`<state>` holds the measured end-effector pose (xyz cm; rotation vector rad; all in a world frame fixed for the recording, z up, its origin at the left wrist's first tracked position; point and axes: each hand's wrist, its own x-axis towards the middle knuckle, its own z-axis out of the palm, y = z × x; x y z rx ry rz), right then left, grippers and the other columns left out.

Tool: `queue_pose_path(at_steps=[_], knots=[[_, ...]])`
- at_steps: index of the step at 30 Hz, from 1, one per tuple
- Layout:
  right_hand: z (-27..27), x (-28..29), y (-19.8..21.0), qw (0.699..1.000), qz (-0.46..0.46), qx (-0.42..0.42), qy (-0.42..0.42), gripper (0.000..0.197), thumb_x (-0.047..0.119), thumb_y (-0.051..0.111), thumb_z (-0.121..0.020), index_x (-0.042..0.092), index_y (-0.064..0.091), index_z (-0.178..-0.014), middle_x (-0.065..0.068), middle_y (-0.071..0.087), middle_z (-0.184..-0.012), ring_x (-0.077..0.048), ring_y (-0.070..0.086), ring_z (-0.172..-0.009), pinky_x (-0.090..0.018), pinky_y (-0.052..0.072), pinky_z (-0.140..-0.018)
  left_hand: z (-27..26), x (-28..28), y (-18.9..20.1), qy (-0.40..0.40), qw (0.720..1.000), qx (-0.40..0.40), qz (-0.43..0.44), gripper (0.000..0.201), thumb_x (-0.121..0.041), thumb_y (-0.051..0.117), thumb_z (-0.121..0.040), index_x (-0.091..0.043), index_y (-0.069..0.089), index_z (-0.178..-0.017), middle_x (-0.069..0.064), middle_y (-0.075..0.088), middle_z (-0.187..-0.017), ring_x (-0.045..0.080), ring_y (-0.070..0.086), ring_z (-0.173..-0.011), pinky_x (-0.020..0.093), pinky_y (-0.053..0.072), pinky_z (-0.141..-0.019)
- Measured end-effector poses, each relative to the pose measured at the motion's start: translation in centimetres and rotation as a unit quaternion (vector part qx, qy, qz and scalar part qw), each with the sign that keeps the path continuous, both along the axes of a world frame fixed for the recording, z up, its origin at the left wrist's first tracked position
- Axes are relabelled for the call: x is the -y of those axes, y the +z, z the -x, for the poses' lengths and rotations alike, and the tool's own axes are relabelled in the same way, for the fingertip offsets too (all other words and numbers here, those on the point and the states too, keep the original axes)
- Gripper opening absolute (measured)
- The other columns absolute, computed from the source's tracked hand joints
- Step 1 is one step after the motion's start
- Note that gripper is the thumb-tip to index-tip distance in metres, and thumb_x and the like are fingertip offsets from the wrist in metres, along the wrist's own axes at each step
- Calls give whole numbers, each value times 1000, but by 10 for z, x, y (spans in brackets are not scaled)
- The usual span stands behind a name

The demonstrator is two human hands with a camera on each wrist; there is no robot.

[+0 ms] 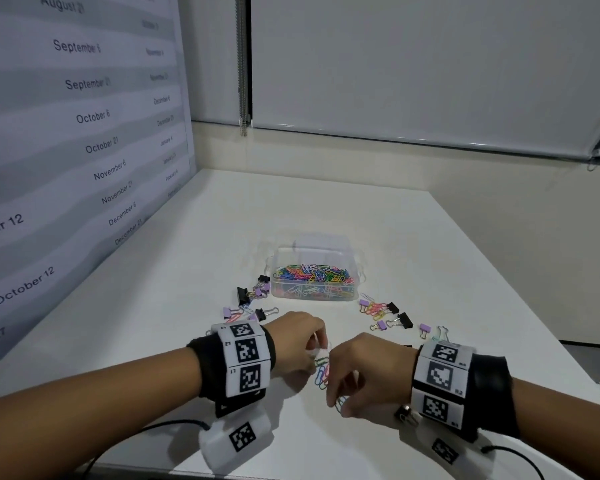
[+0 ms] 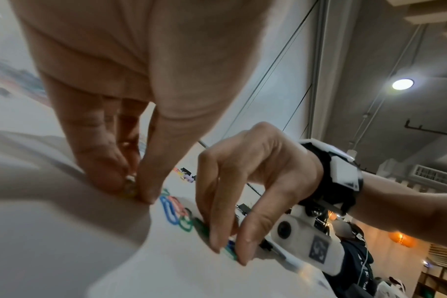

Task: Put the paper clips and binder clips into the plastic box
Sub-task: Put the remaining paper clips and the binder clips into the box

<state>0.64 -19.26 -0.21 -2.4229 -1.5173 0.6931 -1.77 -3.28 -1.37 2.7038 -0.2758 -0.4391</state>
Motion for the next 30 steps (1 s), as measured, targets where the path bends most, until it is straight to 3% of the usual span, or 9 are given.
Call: queue_pose_path(at_steps=[3,6,10,13,18,20,22,25,30], knots=[[-5,0,-3,998,-7,15,-54,18,21,71,-74,19,73,-92,-2,71,-95,-10,61,-83,-9,39,-70,-8,1,0,-4,1000,14,15,26,-11,71,-77,-11,67,-103,6,66,-110,13,55,-87,13,38,-65],[-13,-3,-4,997,4,40,-72,17,22,69,-76,20,72,-93,0,70,-92,-6,56,-78,-22,44,-78,-15,2,2,3,999,23,30,24,-8,71,-77,-9,68,-101,7,68,-107,8,50,-81,3,33,-53],[-20,0,4,996,7,58,-75,28,30,77,-68,24,69,-94,10,58,-86,-8,55,-76,-17,43,-69,-16,-5,5,45,997,-9,60,38,-19,74,-73,-14,61,-109,1,63,-103,10,54,-80,15,42,-63],[-25,9,9,993,21,77,-91,51,35,83,-56,30,58,-100,7,53,-101,-14,55,-87,-31,50,-78,-6,-14,9,52,994,-80,50,56,-37,79,-68,-17,53,-113,-2,59,-109,6,52,-70,20,43,-62],[-30,6,-1,991,68,77,-83,86,33,84,-58,24,40,-131,1,43,-123,-7,39,-94,-22,39,-88,12,-10,1,49,997,-44,-50,68,-56,73,-62,-21,46,-113,-5,49,-108,14,52,-97,32,48,-89],[-30,0,-4,992,58,66,-95,82,33,84,-60,22,43,-131,-1,44,-122,-9,41,-95,-24,41,-89,11,-5,-4,52,997,-46,-41,67,-57,73,-58,-21,45,-108,-3,49,-109,16,55,-97,38,51,-88],[-28,-6,-5,992,38,58,-104,70,34,82,-61,24,51,-123,-1,49,-115,-12,46,-93,-29,45,-88,8,-1,-7,44,997,-39,-41,59,-53,74,-60,-20,45,-98,-1,53,-103,16,55,-88,34,52,-78],[-27,-12,-8,987,-6,54,-148,50,34,80,-62,26,60,-107,3,55,-102,-10,48,-87,-27,45,-80,5,4,-4,24,999,-11,-34,35,-37,72,-71,-13,52,-87,6,60,-92,20,53,-76,28,42,-65],[-28,-17,-5,988,-4,18,-154,25,26,79,-67,16,70,-89,6,57,-84,-10,53,-78,-26,45,-73,1,-2,-1,20,999,4,-29,21,-18,60,-84,-7,69,-99,12,69,-106,25,62,-100,29,47,-81]])
